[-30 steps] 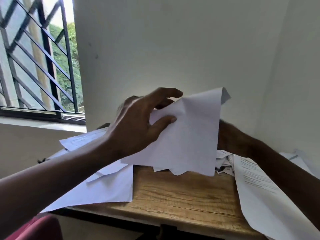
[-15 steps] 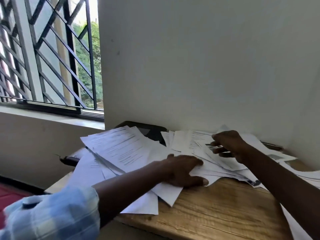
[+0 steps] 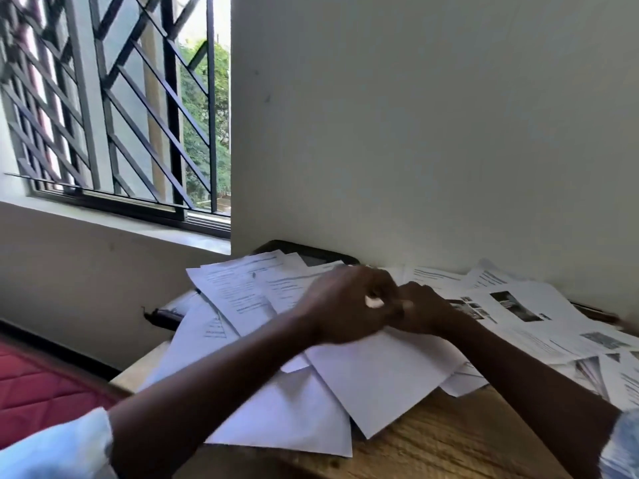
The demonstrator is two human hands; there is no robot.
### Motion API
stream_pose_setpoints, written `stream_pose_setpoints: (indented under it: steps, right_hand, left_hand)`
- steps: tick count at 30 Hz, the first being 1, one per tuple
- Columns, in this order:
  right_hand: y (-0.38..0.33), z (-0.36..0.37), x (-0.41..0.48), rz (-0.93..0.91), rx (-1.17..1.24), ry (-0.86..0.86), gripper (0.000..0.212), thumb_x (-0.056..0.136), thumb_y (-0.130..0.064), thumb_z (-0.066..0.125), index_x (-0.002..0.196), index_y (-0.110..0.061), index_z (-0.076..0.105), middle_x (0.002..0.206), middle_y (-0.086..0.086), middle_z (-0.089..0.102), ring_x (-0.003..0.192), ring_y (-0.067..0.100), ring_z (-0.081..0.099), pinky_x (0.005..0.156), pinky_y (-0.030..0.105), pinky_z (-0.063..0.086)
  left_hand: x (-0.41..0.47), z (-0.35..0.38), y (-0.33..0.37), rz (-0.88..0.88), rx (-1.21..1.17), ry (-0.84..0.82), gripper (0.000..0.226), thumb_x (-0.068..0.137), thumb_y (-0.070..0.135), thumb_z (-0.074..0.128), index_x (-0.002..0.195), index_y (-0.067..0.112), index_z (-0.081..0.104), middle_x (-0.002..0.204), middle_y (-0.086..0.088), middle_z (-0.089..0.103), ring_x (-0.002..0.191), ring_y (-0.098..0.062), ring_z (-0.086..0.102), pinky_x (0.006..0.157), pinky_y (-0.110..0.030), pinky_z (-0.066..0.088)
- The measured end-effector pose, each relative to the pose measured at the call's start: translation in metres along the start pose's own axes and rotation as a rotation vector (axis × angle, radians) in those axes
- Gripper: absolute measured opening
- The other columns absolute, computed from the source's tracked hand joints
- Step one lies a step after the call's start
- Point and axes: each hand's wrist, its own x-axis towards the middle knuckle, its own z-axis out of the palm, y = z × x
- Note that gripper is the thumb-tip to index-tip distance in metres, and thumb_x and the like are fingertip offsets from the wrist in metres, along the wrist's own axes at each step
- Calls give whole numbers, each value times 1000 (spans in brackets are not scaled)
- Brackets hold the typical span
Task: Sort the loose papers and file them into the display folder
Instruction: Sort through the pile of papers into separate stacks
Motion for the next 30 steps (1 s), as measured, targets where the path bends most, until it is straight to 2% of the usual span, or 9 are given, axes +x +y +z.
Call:
stream_pose_setpoints:
  steps: [2,4,7,9,16,22,25,27,30]
  right_hand:
    - [-3,4,2,50,30,28,99,62,-98,51,122,-21,64,120,8,62,116,27,56,98,38,47]
    - [-6,4,5,64,166,21,88,71,-79,72,121,-7,66,115,11,67,110,26,61,93,35,51]
    - [-6,-1,15,62,349,-64,53,78,-43,87,98,4,76,77,8,66,66,16,58,52,22,41]
    - [-7,-5,22,105,436,-52,35,79,-34,87,85,-1,75,72,7,60,58,17,49,47,20,32]
    - [-50,-21,77,21,542,262,55,88,-58,71,92,-3,70,92,8,70,90,23,64,73,30,44]
    - [-98,-4,137,-101,533,210,36,91,-51,69,80,-17,71,77,-1,69,81,19,67,72,26,51]
    - [-120,6,162,-109,515,174,39,90,-54,65,93,-16,72,88,3,74,88,22,71,80,33,57]
    - [-130,7,172,-93,497,145,40,91,-52,64,97,-13,69,88,4,71,89,24,69,74,30,54]
    - [-135,6,183,-80,560,115,40,92,-48,67,78,-11,64,71,0,60,73,20,60,61,26,41]
  left_hand:
    - [1,-21,-41,-194,109,54,48,85,75,60,113,38,69,119,13,71,111,-10,65,96,-39,53]
    - [2,-41,-87,-421,216,98,64,78,85,50,122,40,63,129,2,65,119,-23,61,101,-45,50]
    - [5,-64,-146,-707,281,128,78,77,87,49,132,33,57,133,-6,61,123,-30,58,103,-49,48]
    - [10,-73,-177,-789,295,96,77,83,84,50,137,28,55,137,-7,61,126,-30,56,104,-49,48]
    - [32,-57,-212,-837,434,21,61,90,77,50,117,24,65,120,-8,66,116,-30,58,102,-48,41]
    - [25,-43,-221,-822,311,187,35,88,62,67,106,31,71,116,-3,62,115,-26,55,101,-46,39]
    - [23,-43,-220,-762,213,272,19,88,54,71,90,35,67,109,2,62,110,-23,59,99,-43,43]
    - [21,-44,-217,-728,170,276,17,89,51,71,85,36,64,101,7,64,103,-21,61,99,-45,46]
    - [23,-45,-215,-677,80,266,15,90,45,71,91,32,64,85,16,63,95,-21,65,95,-45,51]
